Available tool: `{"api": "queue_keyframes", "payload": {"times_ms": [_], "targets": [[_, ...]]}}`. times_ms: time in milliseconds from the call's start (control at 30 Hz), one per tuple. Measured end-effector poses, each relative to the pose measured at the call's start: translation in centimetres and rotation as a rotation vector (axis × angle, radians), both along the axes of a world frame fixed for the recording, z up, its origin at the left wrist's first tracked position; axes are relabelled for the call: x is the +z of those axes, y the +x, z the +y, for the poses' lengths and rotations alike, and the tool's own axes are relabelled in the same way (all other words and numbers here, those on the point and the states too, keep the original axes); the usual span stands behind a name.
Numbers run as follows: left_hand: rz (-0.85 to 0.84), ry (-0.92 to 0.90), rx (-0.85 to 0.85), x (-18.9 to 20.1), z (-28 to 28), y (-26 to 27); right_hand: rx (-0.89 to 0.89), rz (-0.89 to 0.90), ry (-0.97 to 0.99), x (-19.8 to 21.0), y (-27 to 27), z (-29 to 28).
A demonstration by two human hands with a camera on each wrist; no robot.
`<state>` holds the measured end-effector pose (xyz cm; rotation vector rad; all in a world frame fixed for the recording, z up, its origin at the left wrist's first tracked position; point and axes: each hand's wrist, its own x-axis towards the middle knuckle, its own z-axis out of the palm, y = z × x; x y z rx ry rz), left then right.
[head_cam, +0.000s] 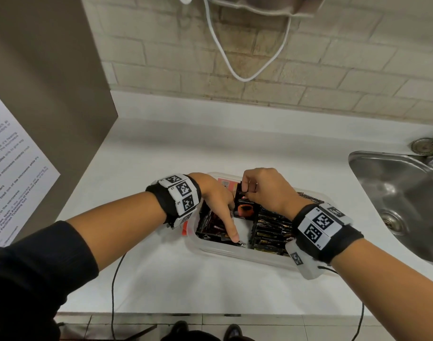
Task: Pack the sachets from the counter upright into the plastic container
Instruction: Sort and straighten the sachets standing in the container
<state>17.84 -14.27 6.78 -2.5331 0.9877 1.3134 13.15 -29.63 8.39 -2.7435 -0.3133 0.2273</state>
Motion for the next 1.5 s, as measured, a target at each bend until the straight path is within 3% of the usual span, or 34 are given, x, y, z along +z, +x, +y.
{"api": "queue_keyframes", "payload": {"times_ms": [533,767,1033,1200,1500], "targets": [[0.003,-0.026,0.026,-0.2,0.0,-0.1,-0.008,-0.025,-0.518,-1.8,0.5,0.6],[-0.035,-0.031,0.018,-0.7,0.0,-0.5,-0.005,-0.027,-0.633,-2.6,0.7,0.7],[-0.07,-0.08,0.062,-1.2,-0.2,-1.1,-0.018,-0.007,-0.609,-2.6,1.4,0.2],[-0.124,-0.099,0.085,-1.4,-0.2,-1.9,-0.045,0.164,-0.426,-3.1,1.7,-0.6],[-0.107,-0.062,0.097,-1.0,-0.3,-2.0,0.009,0.307,-0.464,-3.5,3.0,-1.4]]}}
